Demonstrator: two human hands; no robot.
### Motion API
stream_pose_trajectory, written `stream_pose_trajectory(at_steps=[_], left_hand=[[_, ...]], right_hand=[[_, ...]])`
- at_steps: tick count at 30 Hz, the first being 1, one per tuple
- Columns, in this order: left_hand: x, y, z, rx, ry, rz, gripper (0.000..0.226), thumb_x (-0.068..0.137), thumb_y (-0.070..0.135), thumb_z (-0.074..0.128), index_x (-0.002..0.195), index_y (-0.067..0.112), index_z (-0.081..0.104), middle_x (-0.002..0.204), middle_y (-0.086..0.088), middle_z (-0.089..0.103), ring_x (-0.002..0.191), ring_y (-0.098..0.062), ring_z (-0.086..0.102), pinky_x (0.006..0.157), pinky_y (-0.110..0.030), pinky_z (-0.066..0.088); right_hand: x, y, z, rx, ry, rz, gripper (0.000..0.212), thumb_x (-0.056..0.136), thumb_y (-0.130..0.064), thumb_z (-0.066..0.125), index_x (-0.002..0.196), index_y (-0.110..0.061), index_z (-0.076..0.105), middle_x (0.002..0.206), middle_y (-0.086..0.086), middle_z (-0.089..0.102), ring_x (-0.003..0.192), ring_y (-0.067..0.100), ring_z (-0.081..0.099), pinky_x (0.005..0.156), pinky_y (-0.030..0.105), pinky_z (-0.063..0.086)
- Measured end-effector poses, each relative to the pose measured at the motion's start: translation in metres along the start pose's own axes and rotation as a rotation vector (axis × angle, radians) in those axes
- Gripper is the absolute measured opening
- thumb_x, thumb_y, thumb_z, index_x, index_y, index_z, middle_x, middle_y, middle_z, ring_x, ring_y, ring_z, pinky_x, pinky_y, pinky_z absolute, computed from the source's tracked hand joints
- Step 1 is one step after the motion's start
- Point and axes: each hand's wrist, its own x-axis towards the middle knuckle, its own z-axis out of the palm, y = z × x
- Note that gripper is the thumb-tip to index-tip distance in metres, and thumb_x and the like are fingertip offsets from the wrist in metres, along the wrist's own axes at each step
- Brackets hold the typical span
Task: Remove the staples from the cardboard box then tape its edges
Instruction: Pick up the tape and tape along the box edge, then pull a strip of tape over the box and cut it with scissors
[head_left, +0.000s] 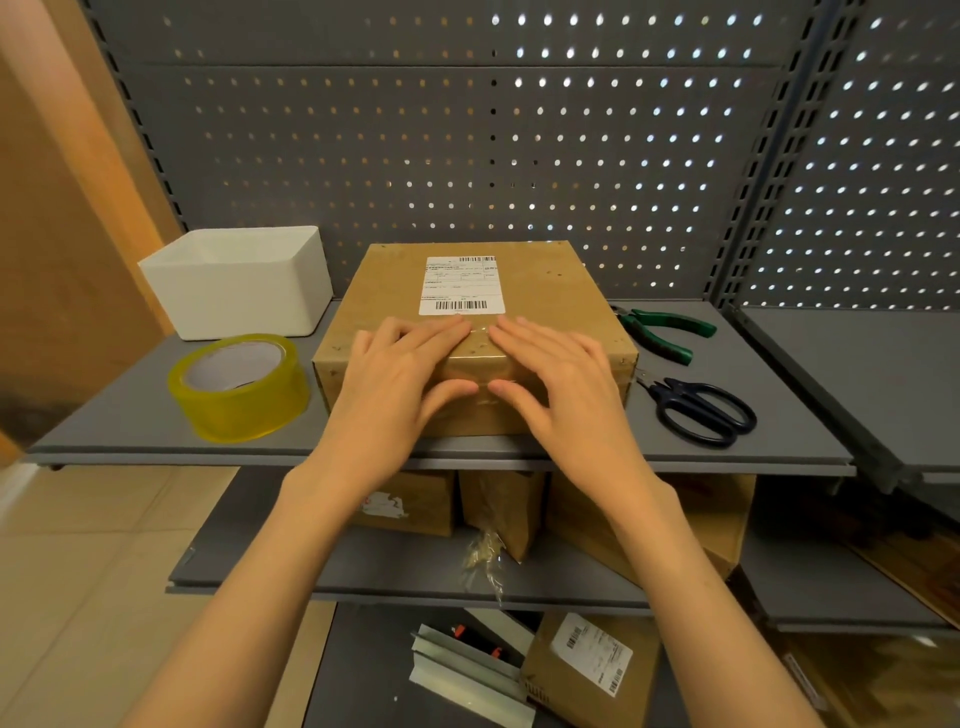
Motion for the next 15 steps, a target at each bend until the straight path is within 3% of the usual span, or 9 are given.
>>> stream_pose_trajectory(at_steps=[3, 6, 9, 11, 15], left_hand=[[-0.002, 0.001, 0.002, -0.026, 0.024, -0.022, 0.053, 0.086, 0.035, 0.059, 0.134, 0.017, 0.049, 0.137, 0.001, 0.052, 0.114, -0.021, 0.046, 0.086, -0.023, 0.021], [-0.004, 0.004, 0.001, -0.052, -0.015, -0.034, 0.059, 0.086, 0.038, 0.057, 0.138, 0.013, 0.042, 0.141, -0.003, 0.046, 0.125, -0.021, 0.04, 0.101, -0.026, 0.022], [-0.009, 0.0, -0.016, -0.244, -0.02, -0.081, 0.066, 0.083, 0.043, 0.054, 0.14, 0.013, 0.037, 0.137, 0.002, 0.044, 0.127, -0.012, 0.036, 0.102, -0.018, 0.023], [-0.019, -0.011, -0.029, -0.286, 0.082, -0.133, 0.06, 0.085, 0.04, 0.054, 0.137, 0.015, 0.041, 0.131, 0.005, 0.046, 0.123, -0.008, 0.038, 0.1, -0.016, 0.025], [-0.044, -0.041, -0.048, -0.02, 0.223, -0.246, 0.036, 0.092, 0.03, 0.051, 0.122, 0.011, 0.056, 0.117, -0.01, 0.061, 0.111, -0.027, 0.053, 0.092, -0.036, 0.038]], right_hand=[[-0.001, 0.0, -0.001, 0.033, 0.005, 0.006, 0.047, 0.088, -0.026, 0.062, 0.133, -0.019, 0.049, 0.139, -0.002, 0.049, 0.133, 0.007, 0.035, 0.103, 0.014, 0.01], [-0.001, -0.001, -0.003, 0.007, -0.007, -0.004, 0.048, 0.089, -0.028, 0.06, 0.135, -0.018, 0.047, 0.14, -0.002, 0.047, 0.135, 0.008, 0.032, 0.108, 0.016, 0.007], [-0.001, -0.001, -0.006, 0.015, -0.03, -0.006, 0.053, 0.089, -0.034, 0.059, 0.137, -0.017, 0.044, 0.143, -0.003, 0.043, 0.138, 0.007, 0.026, 0.114, 0.023, 0.005], [-0.001, -0.005, -0.008, 0.099, 0.016, 0.018, 0.051, 0.089, -0.033, 0.059, 0.136, -0.017, 0.046, 0.142, -0.003, 0.045, 0.135, 0.004, 0.028, 0.114, 0.025, 0.012], [0.003, -0.025, -0.008, 0.025, 0.129, -0.01, 0.034, 0.092, -0.024, 0.057, 0.124, -0.014, 0.058, 0.124, 0.001, 0.061, 0.119, 0.014, 0.051, 0.1, 0.024, 0.031]])
